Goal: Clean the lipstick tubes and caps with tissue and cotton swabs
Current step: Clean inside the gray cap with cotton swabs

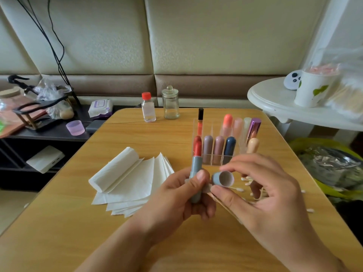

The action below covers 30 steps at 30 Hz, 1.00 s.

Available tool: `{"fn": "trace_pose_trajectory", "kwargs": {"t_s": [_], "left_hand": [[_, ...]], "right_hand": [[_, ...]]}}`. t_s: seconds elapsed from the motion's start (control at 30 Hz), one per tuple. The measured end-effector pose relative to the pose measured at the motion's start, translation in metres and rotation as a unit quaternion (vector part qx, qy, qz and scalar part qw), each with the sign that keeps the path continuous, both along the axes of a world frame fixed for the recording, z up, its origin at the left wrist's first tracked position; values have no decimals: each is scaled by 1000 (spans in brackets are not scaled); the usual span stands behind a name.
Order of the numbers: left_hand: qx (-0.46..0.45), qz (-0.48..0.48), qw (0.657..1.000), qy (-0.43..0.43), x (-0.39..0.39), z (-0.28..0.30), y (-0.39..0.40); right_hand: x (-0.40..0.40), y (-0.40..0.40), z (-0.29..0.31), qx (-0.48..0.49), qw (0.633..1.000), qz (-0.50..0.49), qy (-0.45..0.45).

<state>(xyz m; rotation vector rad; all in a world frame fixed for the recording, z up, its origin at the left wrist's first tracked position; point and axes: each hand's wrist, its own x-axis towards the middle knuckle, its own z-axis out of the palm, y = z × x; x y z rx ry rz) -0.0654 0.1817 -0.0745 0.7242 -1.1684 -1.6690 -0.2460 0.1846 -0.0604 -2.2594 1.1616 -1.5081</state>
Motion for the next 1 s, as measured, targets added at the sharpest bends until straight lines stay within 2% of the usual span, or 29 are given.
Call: {"fn": "trace_pose_trajectory", "kwargs": {"t_s": [0.07, 0.17, 0.33, 0.5, 0.63, 0.67, 0.73, 0.8, 0.83, 0.9, 1.0], "left_hand": [[9, -15, 1000, 23, 1, -2, -1], [43, -81, 990, 103, 1, -4, 0], [78, -147, 966, 198, 0, -7, 2], [72, -138, 963, 220, -2, -5, 3], [72, -142, 959, 233, -1, -5, 1], [75, -146, 955, 245, 0, -5, 0], [76, -151, 952, 257, 0, -5, -2], [78, -146, 951, 260, 1, -6, -3], [79, -143, 951, 263, 2, -7, -3], [82, -134, 950, 271, 3, -8, -5], [78, -119, 952, 273, 5, -7, -6]], "right_hand": [[0, -2, 0, -21, 999, -12, 24], [5, -2, 0, -58, 997, -23, 43], [13, 1, -1, -49, 999, -6, 19], [15, 0, -5, -24, 998, 17, -54], [15, -1, 3, -22, 999, 30, -1], [13, 0, 9, -10, 999, 42, -10], [-2, -4, 23, 46, 993, 50, -96], [-29, -16, 36, 96, 984, -15, -149], [-44, -26, 39, 131, 983, -60, -117], [-72, -46, 39, 219, 967, -127, 19], [-88, -61, 25, 300, 899, -182, 263]]}}
